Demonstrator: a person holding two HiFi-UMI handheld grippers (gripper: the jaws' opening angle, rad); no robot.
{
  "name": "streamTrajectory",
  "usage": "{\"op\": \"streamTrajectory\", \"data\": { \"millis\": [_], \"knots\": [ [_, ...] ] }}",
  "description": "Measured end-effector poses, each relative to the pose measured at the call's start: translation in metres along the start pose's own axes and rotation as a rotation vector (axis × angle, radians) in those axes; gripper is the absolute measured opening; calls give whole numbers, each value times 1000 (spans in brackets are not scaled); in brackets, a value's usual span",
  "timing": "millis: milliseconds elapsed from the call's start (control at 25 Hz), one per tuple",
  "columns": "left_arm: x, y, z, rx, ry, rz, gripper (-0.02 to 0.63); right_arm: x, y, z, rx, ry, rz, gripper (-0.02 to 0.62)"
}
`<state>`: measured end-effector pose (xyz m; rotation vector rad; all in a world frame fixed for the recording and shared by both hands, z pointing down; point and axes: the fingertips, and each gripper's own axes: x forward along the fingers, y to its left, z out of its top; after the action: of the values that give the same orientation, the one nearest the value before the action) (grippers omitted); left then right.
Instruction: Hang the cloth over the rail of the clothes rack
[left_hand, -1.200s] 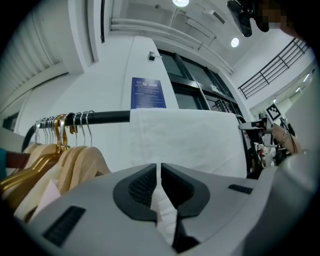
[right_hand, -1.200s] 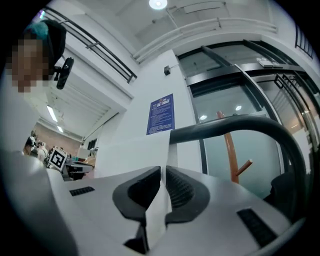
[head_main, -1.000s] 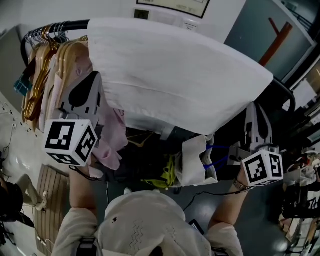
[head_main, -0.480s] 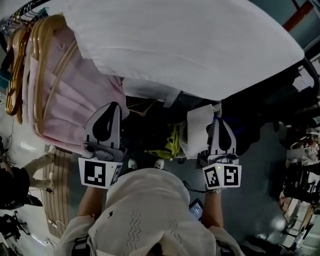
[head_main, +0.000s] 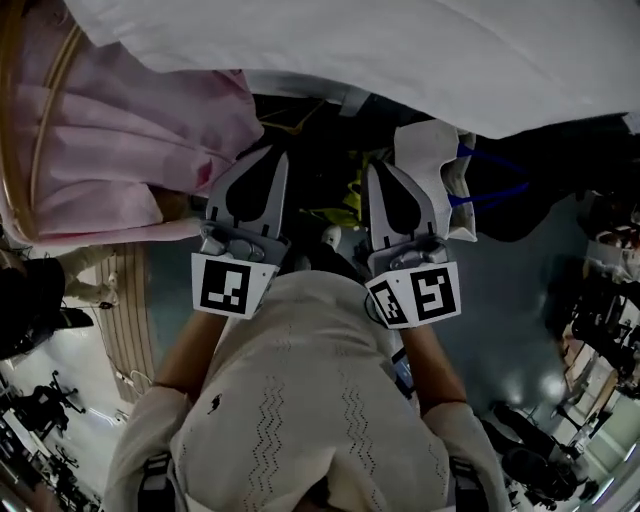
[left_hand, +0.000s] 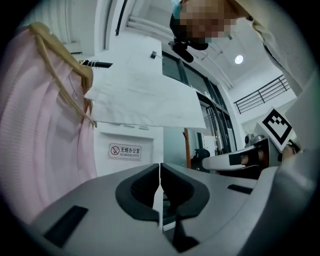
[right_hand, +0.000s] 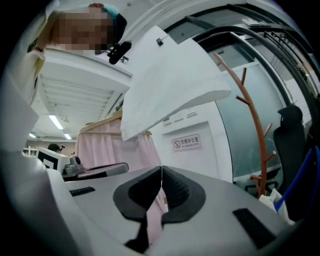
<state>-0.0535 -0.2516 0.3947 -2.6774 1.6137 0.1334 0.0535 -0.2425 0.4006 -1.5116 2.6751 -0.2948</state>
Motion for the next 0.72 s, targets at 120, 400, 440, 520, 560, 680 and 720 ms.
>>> {"op": "streamTrajectory", "data": {
  "millis": [120,400,440,520,560,680,720],
  "knots": [
    [1,-6,-12,29,34,0,18,9,14,-6,-58,2,30,20],
    [1,-11,-14,16,41,9,18,19,15,2,-161,-29,43,18],
    [2,-12,-13,17,41,3,18,21,16,2,-150,-24,54,18],
    [2,-16,-11,20,42,-18,18,22,21,-2,-133,-6,86,18],
    [2,-20,-11,27,44,-31,18,21,25,-5,-132,5,104,18],
    [1,-30,-14,32,51,-62,18,19,39,-10,-144,23,176,18],
    [0,-31,-15,29,53,-67,18,18,45,-11,-147,24,201,18]
  ]
}}
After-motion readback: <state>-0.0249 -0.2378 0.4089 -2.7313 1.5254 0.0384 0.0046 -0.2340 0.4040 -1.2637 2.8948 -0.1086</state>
